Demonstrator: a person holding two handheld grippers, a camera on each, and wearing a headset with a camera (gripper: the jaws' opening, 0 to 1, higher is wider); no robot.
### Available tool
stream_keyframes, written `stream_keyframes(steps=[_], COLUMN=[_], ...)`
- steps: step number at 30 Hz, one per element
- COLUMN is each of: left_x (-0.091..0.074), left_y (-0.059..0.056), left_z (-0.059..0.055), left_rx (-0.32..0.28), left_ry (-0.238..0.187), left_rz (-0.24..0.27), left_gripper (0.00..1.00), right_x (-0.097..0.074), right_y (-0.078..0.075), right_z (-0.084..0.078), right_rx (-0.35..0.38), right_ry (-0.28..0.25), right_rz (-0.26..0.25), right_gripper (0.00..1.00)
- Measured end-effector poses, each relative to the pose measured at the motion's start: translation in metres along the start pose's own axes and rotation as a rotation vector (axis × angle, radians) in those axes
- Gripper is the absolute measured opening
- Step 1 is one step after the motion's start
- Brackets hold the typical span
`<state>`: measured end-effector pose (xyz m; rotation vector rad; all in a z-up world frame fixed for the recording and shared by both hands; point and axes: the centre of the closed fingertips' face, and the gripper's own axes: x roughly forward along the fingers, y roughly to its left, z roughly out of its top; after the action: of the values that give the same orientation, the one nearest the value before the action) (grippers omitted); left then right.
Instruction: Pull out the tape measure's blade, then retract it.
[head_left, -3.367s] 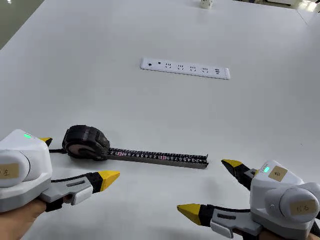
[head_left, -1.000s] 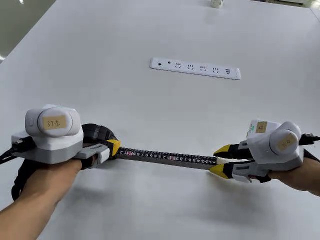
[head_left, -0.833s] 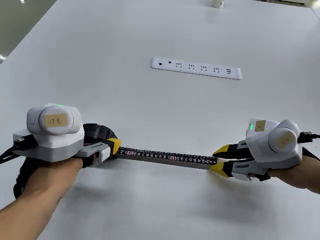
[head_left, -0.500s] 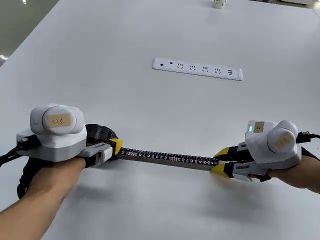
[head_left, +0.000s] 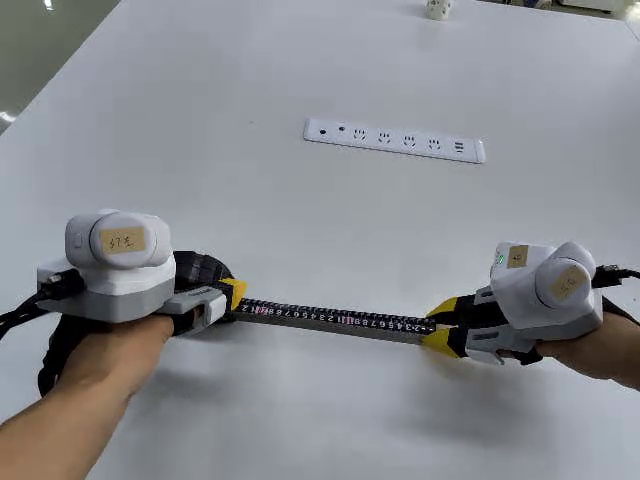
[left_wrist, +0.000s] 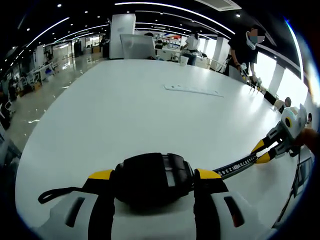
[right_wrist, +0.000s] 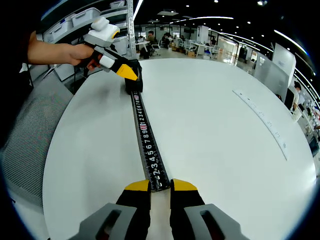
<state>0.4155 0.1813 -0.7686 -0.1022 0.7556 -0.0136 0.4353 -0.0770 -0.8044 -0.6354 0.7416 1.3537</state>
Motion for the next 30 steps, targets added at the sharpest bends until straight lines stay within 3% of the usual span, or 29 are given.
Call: stream_keyframes(steps=[20,30], left_x=[0.0014,0.0006], left_y=[0.0014,-0.0001], left_z=[-0.0035,-0.0037], left_rx=[0.039,0.046], left_ry=[0.035,0.031], left_rz=[0.029,0.03], left_gripper=[0.55,0.54], right_x=[0.0003,0.0006], right_y=[0.0,-0.0003], right_z=[-0.0011,-0.0021], right_rx=[-0.008,-0.008], right_ry=[0.007,0.011], right_rz=[-0.003,-0.001], right_gripper=[0.1,0.09])
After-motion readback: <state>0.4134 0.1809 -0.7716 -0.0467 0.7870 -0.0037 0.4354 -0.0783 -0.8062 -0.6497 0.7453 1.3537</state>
